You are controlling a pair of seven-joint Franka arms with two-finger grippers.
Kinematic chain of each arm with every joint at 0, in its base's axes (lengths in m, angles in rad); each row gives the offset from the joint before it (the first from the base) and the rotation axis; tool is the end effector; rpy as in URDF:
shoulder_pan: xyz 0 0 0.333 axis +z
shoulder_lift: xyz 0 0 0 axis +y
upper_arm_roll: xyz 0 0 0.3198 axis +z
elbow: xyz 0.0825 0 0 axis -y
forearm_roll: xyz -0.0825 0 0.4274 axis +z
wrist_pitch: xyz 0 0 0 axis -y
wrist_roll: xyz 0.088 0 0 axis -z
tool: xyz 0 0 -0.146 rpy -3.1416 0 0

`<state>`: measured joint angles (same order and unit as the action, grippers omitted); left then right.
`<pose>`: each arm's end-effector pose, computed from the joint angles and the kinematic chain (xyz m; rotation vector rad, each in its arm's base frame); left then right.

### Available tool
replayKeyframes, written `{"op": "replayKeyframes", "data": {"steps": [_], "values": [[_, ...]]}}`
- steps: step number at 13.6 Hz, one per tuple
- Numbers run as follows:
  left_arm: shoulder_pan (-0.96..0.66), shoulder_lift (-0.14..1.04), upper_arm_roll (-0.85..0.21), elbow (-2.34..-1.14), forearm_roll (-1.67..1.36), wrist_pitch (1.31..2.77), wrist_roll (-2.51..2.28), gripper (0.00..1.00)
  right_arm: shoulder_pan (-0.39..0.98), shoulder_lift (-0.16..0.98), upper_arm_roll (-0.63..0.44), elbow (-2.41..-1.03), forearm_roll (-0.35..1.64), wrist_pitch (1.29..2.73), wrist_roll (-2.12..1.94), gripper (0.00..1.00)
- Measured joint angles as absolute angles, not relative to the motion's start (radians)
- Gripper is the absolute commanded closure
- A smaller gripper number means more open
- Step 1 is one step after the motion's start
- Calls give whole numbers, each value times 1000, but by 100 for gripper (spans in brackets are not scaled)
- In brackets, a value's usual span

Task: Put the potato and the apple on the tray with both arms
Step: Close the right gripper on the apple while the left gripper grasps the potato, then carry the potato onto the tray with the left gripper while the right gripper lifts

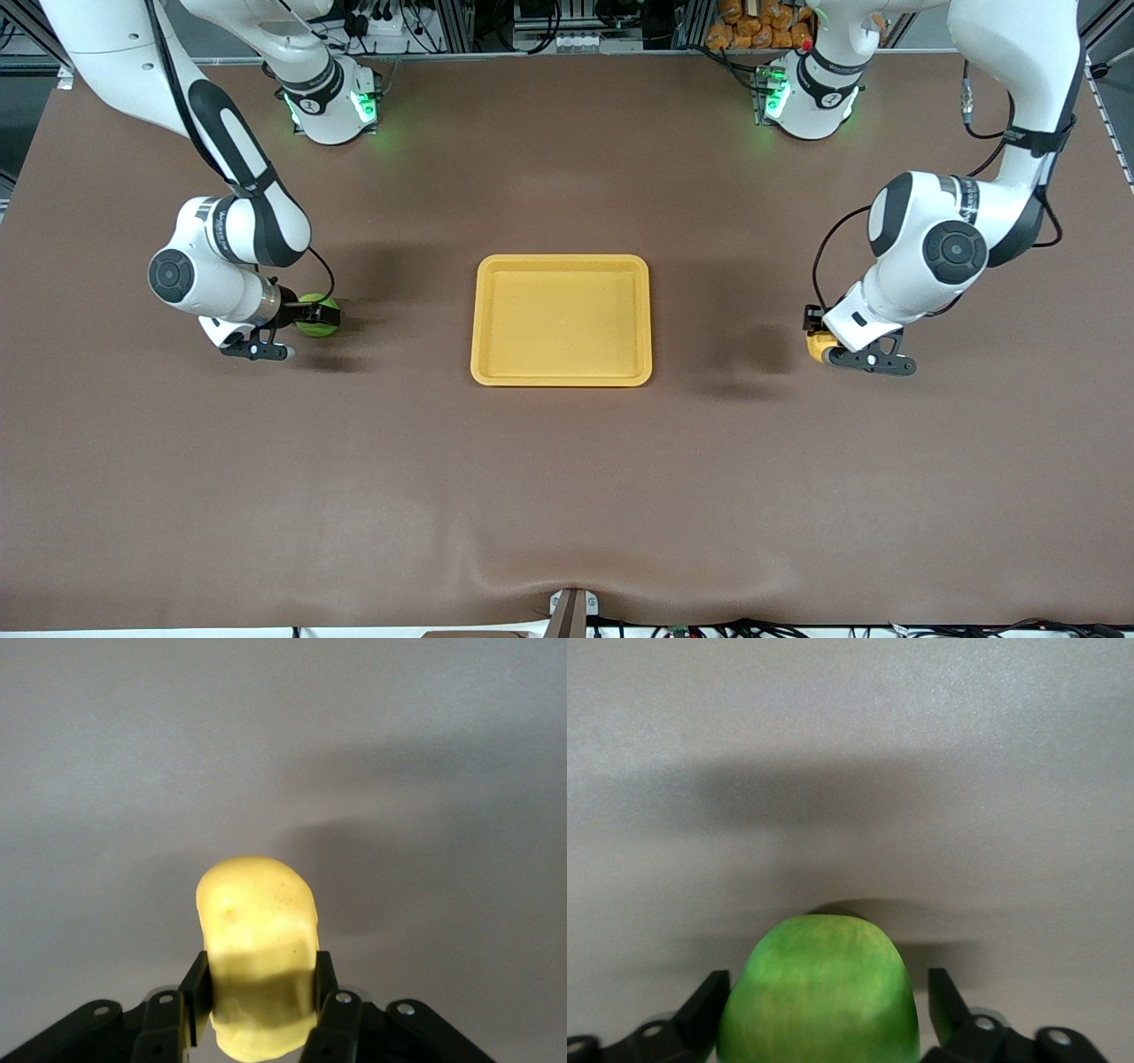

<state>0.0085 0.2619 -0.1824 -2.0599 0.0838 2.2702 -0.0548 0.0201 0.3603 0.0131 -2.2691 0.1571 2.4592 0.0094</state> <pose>0.6035 -0.1019 0.2414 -3.1087 0.2642 0.0687 0.5332 0.0220 0.1124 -3.0366 0.1628 0.2622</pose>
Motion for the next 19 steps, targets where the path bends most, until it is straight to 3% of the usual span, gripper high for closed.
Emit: {"op": "replayKeyframes", "data": {"steps": [1, 7, 13, 19], "values": [[8, 260, -189, -2040, 84, 2245, -55, 100, 23, 360, 14, -2270, 157, 2460, 9, 67], [4, 247, -216, -1987, 84, 2186, -55, 100, 34, 358, 14, -2270, 157, 2460, 10, 100], [4, 240, -270, -1899, 83, 2064, -120, 100, 34, 333, 14, -2257, 158, 2377, 10, 100], [-54, 279, -362, -1853, 83, 2044, -275, 100, 34, 272, 10, -2183, 162, 2189, 10, 100]]}}
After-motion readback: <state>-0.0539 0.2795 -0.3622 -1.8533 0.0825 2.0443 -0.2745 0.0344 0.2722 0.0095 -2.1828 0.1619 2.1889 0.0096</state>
